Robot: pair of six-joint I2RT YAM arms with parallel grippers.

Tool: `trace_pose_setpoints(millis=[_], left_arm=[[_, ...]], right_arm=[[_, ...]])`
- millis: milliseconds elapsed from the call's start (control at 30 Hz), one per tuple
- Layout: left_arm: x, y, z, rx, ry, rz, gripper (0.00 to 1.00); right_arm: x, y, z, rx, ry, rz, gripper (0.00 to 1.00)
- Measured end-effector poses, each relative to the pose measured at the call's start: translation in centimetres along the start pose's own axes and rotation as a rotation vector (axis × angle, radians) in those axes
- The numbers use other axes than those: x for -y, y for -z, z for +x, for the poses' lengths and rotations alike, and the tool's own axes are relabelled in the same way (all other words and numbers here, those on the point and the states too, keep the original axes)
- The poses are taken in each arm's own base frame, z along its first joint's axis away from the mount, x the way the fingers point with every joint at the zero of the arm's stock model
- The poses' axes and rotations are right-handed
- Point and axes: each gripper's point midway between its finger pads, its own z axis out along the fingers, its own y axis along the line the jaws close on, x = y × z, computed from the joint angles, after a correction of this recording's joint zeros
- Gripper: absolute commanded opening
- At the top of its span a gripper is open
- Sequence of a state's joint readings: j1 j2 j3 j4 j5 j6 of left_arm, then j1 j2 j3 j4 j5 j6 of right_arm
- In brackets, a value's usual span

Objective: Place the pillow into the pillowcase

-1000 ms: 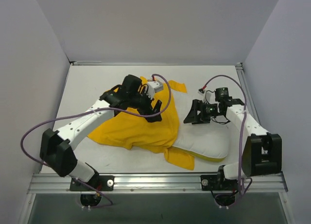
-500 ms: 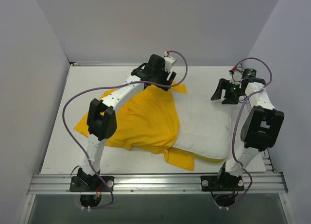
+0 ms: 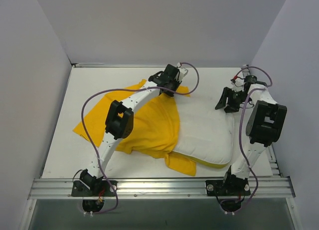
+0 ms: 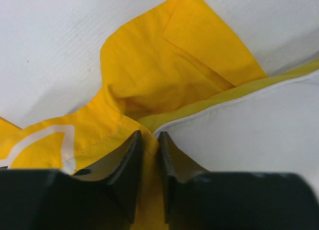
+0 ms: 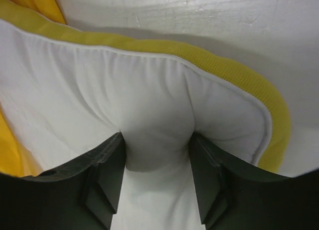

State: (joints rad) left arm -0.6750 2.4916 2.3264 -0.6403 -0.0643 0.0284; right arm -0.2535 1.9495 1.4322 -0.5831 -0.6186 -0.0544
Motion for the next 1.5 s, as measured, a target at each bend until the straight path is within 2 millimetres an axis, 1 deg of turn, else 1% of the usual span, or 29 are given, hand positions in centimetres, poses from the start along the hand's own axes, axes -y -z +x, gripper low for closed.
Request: trace_pose_setpoints(millis=[33,67,100,133,167,200,267,333,367,433,500,600,700,767,867,900,933,967,1033,1100,1200,1300,1367,1433,1500], left_arm=[[0.0,0.0,0.1,-0.002,-0.003,0.001,0.13],[0.1,0.0,0.1,-0.003,-0.003,0.008,0.09],[0.3,0.0,0.1,-0.002,-0.005,0.021,0.06],[0.7,0.0,0.1,-0.002,-0.005,0.045,0.0],[1.2,0.0,0.0,-0.001,-0.006,0.072,0.0],[1.7,0.1,0.0,0.0,-0.005,0.099,0.0],[2.8,0.3,-0.1,0.005,0.002,0.161,0.0],[4.5,0.8,-0.5,0.015,0.013,0.232,0.01],[5.5,1.1,-0.8,0.021,0.014,0.26,0.03],[7.5,2.1,-1.3,0.032,0.014,0.308,0.04],[9.6,3.5,-1.7,0.037,0.018,0.346,0.0],[12.1,5.7,-2.2,0.048,0.033,0.391,0.0],[13.1,7.1,-2.4,0.073,0.062,0.42,0.0],[12.8,7.4,-2.0,0.083,0.082,0.424,0.0],[11.9,6.9,-1.7,0.091,0.093,0.425,0.0],[11.5,6.7,-1.6,0.087,0.098,0.427,0.01],[11.1,6.5,-1.5,0.083,0.103,0.432,0.06],[10.5,6.3,-1.4,0.078,0.103,0.437,0.22],[9.0,6.2,-1.3,0.068,0.096,0.449,0.42],[7.2,6.2,-1.2,0.057,0.084,0.437,0.66],[4.8,6.4,-2.0,0.081,0.034,0.379,0.77],[3.3,6.6,-3.1,0.11,-0.033,0.306,0.79],[2.6,6.6,-4.4,0.138,-0.079,0.267,0.81],[2.0,6.2,-5.7,0.172,-0.106,0.237,0.81],[1.5,5.2,-6.3,0.187,-0.123,0.21,0.82]], right_arm=[[0.0,-0.3,0.2,-0.009,-0.007,-0.009,0.34],[0.0,-0.6,0.4,-0.022,-0.015,-0.023,0.28],[-0.3,-0.9,0.6,-0.032,-0.024,-0.042,0.22],[-0.6,-1.3,0.8,-0.043,-0.028,-0.058,0.11],[-0.9,-1.5,1.0,-0.053,-0.027,-0.071,0.07],[-1.4,-1.7,1.1,-0.06,-0.026,-0.087,0.0],[-2.5,-2.1,1.4,-0.077,-0.012,-0.107,0.0],[-4.0,-2.7,1.7,-0.092,0.012,-0.128,0.0],[-4.9,-3.0,2.0,-0.101,0.023,-0.14,0.0],[-6.8,-3.5,2.8,-0.125,0.041,-0.163,0.0],[-8.1,-3.6,3.8,-0.145,0.047,-0.179,0.0],[-8.8,-2.7,4.8,-0.151,0.026,-0.191,0.0],[-8.3,-1.8,5.0,-0.135,-0.018,-0.199,0.0],[-8.0,-1.5,5.1,-0.123,-0.049,-0.213,0.0],[-7.9,-1.5,5.1,-0.112,-0.069,-0.235,0.0],[-8.0,-1.5,5.1,-0.11,-0.069,-0.244,0.0],[-8.1,-1.6,5.1,-0.105,-0.065,-0.253,0.0],[-8.3,-1.5,5.2,-0.1,-0.059,-0.262,0.0],[-8.6,-1.1,5.4,-0.094,-0.045,-0.278,0.0],[-9.1,-0.7,5.6,-0.084,-0.017,-0.299,0.0],[-10.0,-0.4,6.3,-0.083,0.027,-0.333,0.0],[-10.3,-0.6,7.6,-0.104,0.051,-0.346,0.0],[-10.2,-0.9,8.5,-0.124,0.052,-0.352,0.0],[-10.1,-1.2,9.4,-0.142,0.051,-0.356,0.0],[-10.2,-1.2,10.0,-0.153,0.051,-0.364,0.0]])
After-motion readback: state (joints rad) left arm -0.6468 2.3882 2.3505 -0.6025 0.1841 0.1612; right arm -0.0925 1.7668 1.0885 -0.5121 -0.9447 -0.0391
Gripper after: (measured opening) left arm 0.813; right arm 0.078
